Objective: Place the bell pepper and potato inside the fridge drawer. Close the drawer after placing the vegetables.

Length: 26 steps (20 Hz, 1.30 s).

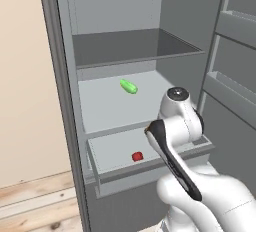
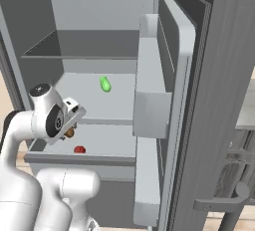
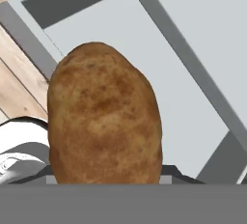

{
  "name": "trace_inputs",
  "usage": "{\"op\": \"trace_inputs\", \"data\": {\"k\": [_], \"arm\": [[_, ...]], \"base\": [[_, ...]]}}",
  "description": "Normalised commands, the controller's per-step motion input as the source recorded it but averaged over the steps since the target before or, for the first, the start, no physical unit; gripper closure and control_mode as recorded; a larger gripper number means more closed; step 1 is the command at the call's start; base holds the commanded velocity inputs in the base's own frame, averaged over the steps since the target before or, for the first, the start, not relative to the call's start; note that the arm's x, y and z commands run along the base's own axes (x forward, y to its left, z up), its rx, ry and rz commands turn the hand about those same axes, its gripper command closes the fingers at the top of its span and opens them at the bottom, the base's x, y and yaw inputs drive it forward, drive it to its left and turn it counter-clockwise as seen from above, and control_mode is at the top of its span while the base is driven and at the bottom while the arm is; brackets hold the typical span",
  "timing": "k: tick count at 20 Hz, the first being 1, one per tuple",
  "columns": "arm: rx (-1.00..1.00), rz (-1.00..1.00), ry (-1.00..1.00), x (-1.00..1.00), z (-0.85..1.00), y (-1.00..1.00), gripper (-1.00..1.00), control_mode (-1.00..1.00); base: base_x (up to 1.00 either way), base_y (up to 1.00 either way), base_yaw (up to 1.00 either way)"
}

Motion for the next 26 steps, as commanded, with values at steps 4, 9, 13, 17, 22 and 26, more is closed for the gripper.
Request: {"op": "trace_inputs", "data": {"k": [4, 9, 13, 17, 22, 26], "arm": [[0.0, -0.05, 0.13, 0.63, -0.29, 0.22, 1.0, -1.0], [0.0, -0.1, 0.09, 0.24, -0.73, 0.15, 1.0, -1.0], [0.01, -0.11, 0.04, 0.12, -0.72, 0.01, 1.0, -1.0], [0.05, -0.06, 0.11, 0.61, -0.22, -0.03, 1.0, -1.0], [0.03, 0.0, 0.12, 0.51, -0.35, -0.23, 1.0, -1.0], [0.03, 0.0, 0.1, 0.3, -0.56, -0.25, 1.0, -1.0]], "base": [[0.0, 0.0, 0.0], [0.0, 0.0, 0.0], [0.0, 0.0, 0.0], [0.0, 0.0, 0.0], [0.0, 0.0, 0.0], [0.0, 0.0, 0.0]]}}
